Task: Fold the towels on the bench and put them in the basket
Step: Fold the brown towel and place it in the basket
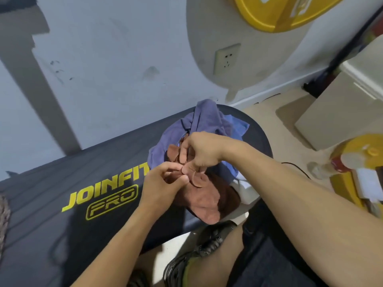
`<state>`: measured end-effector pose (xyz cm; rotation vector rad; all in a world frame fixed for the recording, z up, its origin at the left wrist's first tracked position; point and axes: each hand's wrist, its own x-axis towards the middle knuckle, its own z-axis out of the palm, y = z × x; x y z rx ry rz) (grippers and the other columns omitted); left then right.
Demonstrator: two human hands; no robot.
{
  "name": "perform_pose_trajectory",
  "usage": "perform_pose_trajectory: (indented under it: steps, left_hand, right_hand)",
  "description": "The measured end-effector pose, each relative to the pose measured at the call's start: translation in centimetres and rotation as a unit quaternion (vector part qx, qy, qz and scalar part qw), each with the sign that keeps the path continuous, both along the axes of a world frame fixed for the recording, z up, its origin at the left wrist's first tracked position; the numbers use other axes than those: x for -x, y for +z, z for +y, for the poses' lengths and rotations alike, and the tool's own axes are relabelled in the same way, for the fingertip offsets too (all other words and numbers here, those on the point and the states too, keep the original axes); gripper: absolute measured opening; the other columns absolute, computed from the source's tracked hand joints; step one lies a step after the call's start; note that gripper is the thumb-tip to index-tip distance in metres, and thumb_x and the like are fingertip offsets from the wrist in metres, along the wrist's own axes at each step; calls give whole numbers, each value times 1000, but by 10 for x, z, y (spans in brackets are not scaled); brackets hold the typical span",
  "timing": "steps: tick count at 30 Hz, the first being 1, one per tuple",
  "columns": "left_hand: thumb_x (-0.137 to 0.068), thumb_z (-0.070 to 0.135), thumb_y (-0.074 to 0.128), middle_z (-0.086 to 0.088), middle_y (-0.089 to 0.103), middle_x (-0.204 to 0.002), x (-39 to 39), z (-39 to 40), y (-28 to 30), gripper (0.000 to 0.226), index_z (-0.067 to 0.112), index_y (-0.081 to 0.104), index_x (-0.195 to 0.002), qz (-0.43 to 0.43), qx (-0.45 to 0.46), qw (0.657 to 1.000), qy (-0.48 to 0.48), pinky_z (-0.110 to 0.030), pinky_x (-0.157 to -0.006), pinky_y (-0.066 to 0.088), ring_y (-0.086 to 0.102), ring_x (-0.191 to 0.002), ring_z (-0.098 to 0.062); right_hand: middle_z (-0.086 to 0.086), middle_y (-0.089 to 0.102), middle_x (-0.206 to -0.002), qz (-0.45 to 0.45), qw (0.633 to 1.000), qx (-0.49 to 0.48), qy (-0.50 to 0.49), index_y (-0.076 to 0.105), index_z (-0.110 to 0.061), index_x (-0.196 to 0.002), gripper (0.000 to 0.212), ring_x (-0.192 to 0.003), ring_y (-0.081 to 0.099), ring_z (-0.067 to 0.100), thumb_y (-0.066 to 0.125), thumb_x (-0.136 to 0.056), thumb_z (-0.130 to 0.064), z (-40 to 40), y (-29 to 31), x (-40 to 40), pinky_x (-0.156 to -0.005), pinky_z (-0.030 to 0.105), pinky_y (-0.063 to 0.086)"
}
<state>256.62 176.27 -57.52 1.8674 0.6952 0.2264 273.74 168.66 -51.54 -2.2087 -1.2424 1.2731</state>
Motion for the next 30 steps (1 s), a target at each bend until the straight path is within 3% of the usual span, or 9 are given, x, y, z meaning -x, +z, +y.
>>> perform_pose_trajectory:
  steps: [3, 6, 8, 12, 14, 18, 24, 27, 30]
  left_hand:
    - [-81, 0, 75, -1, 74, -95, 24, 15, 12, 20, 12, 69, -97, -31, 41, 998, 37, -19, -83, 55, 71, -90, -10]
    - [-88, 0, 67, -7, 73, -101, 51, 31, 24, 19, 11, 65, -103, -47, 86, 993, 63, -27, -88, 55, 70, -98, -17]
    - [-90, 1, 64, -9, 74, -102, 69, 38, 33, 17, 11, 63, -104, -48, 109, 990, 76, -31, -87, 57, 71, -99, -19]
    - [-88, 7, 68, -8, 75, -100, 109, 50, 46, 15, 19, 63, -93, -46, 131, 984, 113, -36, -84, 59, 72, -96, -23]
    - [-79, 20, 74, -7, 75, -97, 135, 56, 50, 13, 23, 63, -86, -53, 124, 981, 140, -31, -81, 59, 73, -92, -22]
    - [-72, 24, 78, -2, 75, -90, 185, 60, 47, 20, 21, 61, -83, -51, 81, 979, 180, -21, -74, 57, 72, -85, -12]
    - [-79, 7, 79, 3, 73, -83, 221, 79, 8, 22, 19, 60, -81, 3, 2, 962, 274, -14, -65, 51, 68, -73, -6]
    - [-79, 13, 80, 3, 71, -75, 233, 90, -14, 20, 20, 60, -78, 60, -5, 957, 284, -26, -67, 50, 68, -76, -13]
    - [-76, 18, 81, 10, 68, -75, 241, 98, -25, 23, 25, 59, -75, 120, -30, 953, 278, -20, -61, 45, 67, -76, -10]
  right_hand:
    - [-11, 69, -69, -25, 999, -42, 20, 63, -29, -98, 37, -63, 65, 6, 83, -72, -47, 4, 5, 14, -61, 23, 50]
    - [-27, 64, -70, -39, 993, -102, 51, 61, -29, -103, 48, -64, 58, -7, 84, -68, -54, 6, 11, 34, -56, 11, 39]
    - [-24, 64, -71, -21, 989, -132, 58, 61, -25, -101, 42, -64, 59, -5, 85, -72, -45, 11, 15, 50, -57, 10, 40]
    - [15, 65, -78, 149, 974, -171, -5, 60, -9, -96, 14, -61, 69, 24, 73, -89, -11, 20, 18, 91, -57, 34, 59]
    - [12, 62, -72, 166, 964, -209, -9, 62, -7, -96, 10, -58, 66, 17, 70, -90, -9, 26, 18, 114, -58, 33, 57]
    - [-16, 57, -70, 120, 965, -232, -6, 67, -16, -96, 10, -64, 52, 0, 73, -88, -18, 32, 7, 160, -70, 17, 44]
    - [2, 50, -125, -60, 995, -73, 6, 48, -25, -136, 62, -117, 52, 18, 75, -81, -35, 25, -48, 215, -100, 24, 39]
    - [2, 44, -129, -115, 990, -74, 27, 43, -25, -142, 68, -119, 43, 24, 73, -82, -37, 23, -74, 223, -103, 30, 38]
    - [-1, 46, -121, -164, 982, -73, 62, 50, -26, -135, 59, -110, 39, 21, 71, -83, -45, 26, -87, 221, -94, 32, 42]
